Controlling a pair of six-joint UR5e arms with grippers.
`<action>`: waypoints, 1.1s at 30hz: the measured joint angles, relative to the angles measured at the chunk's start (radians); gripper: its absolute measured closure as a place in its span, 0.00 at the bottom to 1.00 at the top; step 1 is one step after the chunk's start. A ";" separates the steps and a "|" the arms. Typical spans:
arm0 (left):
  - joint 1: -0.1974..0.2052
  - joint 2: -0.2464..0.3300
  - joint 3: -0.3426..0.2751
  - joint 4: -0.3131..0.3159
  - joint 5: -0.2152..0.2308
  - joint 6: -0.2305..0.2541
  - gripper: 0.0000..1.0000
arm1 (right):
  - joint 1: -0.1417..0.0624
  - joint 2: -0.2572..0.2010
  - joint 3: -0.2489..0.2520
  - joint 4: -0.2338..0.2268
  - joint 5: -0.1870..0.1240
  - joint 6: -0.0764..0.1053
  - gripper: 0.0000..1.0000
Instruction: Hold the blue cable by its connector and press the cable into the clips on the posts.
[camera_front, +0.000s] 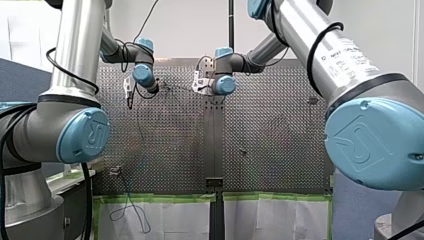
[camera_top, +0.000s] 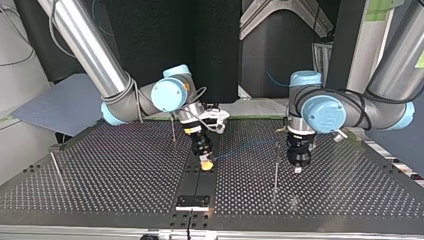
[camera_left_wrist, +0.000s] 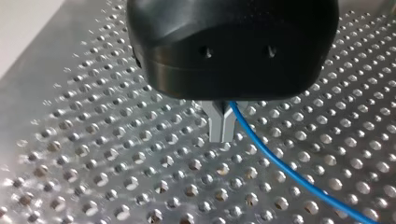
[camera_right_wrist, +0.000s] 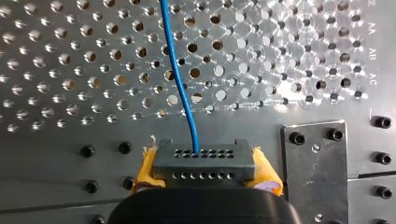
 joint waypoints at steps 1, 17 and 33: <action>0.002 -0.003 0.002 -0.001 0.003 0.000 1.00 | -0.001 0.005 -0.009 0.000 0.005 0.000 1.00; 0.013 -0.007 0.005 -0.007 0.005 0.007 1.00 | -0.025 0.021 -0.059 0.003 0.086 0.008 1.00; 0.011 -0.002 0.005 -0.077 -0.116 0.046 0.00 | -0.021 0.022 -0.059 0.026 0.076 0.006 1.00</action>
